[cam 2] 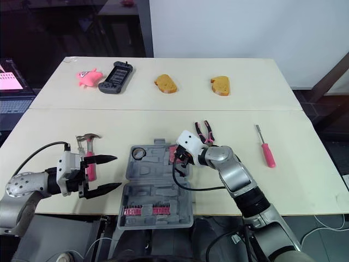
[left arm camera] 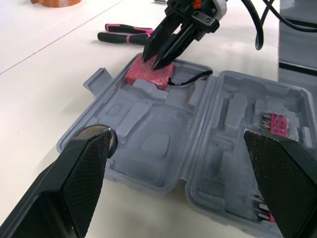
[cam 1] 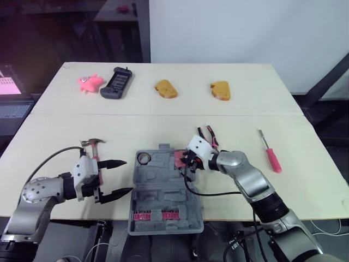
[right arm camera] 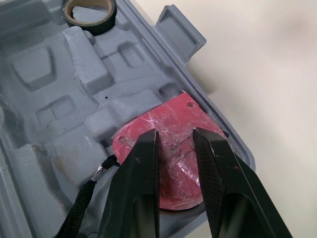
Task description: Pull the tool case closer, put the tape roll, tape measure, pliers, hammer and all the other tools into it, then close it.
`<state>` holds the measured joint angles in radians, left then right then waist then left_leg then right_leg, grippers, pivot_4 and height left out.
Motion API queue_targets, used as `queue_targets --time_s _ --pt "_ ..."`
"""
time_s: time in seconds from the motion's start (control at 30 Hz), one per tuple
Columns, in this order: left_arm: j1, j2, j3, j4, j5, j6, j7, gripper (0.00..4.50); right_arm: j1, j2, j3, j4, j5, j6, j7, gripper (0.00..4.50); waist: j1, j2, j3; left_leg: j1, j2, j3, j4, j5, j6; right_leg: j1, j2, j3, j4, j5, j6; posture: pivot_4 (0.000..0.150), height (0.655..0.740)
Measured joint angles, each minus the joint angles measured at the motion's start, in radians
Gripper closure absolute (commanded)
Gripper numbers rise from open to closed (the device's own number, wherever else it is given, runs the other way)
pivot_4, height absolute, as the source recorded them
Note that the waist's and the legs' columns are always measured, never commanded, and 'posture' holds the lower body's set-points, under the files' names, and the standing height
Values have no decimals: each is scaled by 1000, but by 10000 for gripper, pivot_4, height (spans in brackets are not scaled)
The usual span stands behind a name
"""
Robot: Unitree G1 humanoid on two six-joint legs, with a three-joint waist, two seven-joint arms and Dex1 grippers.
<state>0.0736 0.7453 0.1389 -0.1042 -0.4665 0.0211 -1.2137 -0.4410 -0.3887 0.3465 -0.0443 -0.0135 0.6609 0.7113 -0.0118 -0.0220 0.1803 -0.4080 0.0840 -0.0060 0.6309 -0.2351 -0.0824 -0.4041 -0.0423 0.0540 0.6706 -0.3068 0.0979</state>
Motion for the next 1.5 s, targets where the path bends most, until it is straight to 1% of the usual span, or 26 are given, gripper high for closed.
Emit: queue_targets --time_s 0.17,0.3,0.37,0.43,0.47,0.7,0.77,0.83,0.9,0.93,1.03,1.1,1.23,1.3,1.33,1.4,1.47,1.5 --pt "1 2 4 0 0 0 0 0 0 16 5 -6 9 96 -14 33527 0 -2 -3 1 0 0 0 0 0 1 0 0 -1 0 0 1500 7400" --pt "-1 4 4 -1 0 1 -1 0 -17 27 8 -1 18 180 -28 33527 0 -3 -17 2 0 0 -1 0 0 3 0 -1 -3 -1 -2 1500 7400" --pt "-1 9 5 -2 0 1 -1 0 -24 30 8 8 19 209 -34 33527 2 -4 -23 9 0 0 -3 0 0 10 -1 -1 -6 -2 -4 1500 7400" --pt "0 15 6 -3 0 1 -1 0 -26 40 6 16 21 226 -43 33527 2 -5 -23 16 0 0 -5 -1 0 14 -2 -1 -9 -3 -5 1500 7400" --pt "0 17 7 -3 0 1 -1 0 -27 44 5 19 22 231 -46 33527 1 -5 -24 17 0 1 -5 -1 0 14 -2 -1 -9 -4 -6 1500 7400" --pt "0 17 10 -3 0 2 0 0 -25 49 2 20 40 213 -42 33527 -2 -9 -28 16 0 1 -8 -1 1 16 -2 -1 -9 -4 -6 1500 7400" --pt "0 17 13 -2 0 2 0 0 -11 47 -17 -5 60 190 -33 33527 -3 -8 -27 15 0 1 -9 -1 1 14 -2 -1 -9 -4 -5 1500 7400" --pt "0 19 23 5 0 1 1 0 12 44 -56 -60 116 189 -4 33527 -3 -5 -22 10 0 1 -8 -1 1 9 -1 0 -7 -3 -5 1500 7400" --pt "-3 24 37 11 0 0 4 0 6 22 -95 -151 161 184 23 33527 -5 1 -18 0 0 1 -5 -1 1 0 0 0 -5 -1 -1 1500 7400" --pt "-3 28 41 12 0 0 6 0 -4 4 -120 -194 182 184 33 33527 -6 2 -18 -1 0 0 -4 -1 1 -2 0 0 -4 -1 -1 1500 7400" --pt "3 30 55 15 0 0 11 0 -14 -54 -200 -294 248 208 64 33527 -4 2 -17 -1 0 0 -5 -1 1 -1 0 0 -5 -1 -1 1500 7400" --pt "13 31 71 18 0 0 17 0 -2 -108 -226 -347 286 218 93 33527 -4 2 -17 -1 0 0 -5 -1 1 -1 0 0 -6 -1 -1 1500 7400" --pt "37 39 128 40 -1 0 31 0 93 -201 -298 -393 347 189 145 33527 -2 1 -16 -1 0 0 -5 -1 1 -1 0 0 -6 -3 -4 1500 7400" --pt "57 59 179 79 0 -4 39 0 190 -261 -373 -396 367 150 165 33527 -1 -1 -15 -1 0 1 -5 -1 1 -1 -1 0 -6 -3 -4 1500 7400" --pt "74 72 210 110 0 -7 40 0 245 -293 -417 -391 371 135 172 31234 -2 -1 -15 -1 0 1 -5 -1 1 -1 -1 0 -7 -3 -5 1500 7400" --pt "93 91 269 177 4 -16 42 0 352 -327 -531 -378 387 119 186 25278 -2 -1 -15 -1 0 1 -5 -1 1 -1 -1 0 -7 -4 -5 1500 7400" --pt "125 126 328 273 21 -47 43 0 490 -355 -669 -363 414 93 215 15949 -2 -1 -15 -1 0 1 -5 -1 1 -1 -1 0 -7 -4 -5 1500 7400" --pt "140 144 359 332 30 -61 44 0 544 -361 -731 -349 425 87 230 10302 -2 -1 -15 -1 0 1 -5 -1 1 -1 -1 0 -7 -4 -5 1500 7400"
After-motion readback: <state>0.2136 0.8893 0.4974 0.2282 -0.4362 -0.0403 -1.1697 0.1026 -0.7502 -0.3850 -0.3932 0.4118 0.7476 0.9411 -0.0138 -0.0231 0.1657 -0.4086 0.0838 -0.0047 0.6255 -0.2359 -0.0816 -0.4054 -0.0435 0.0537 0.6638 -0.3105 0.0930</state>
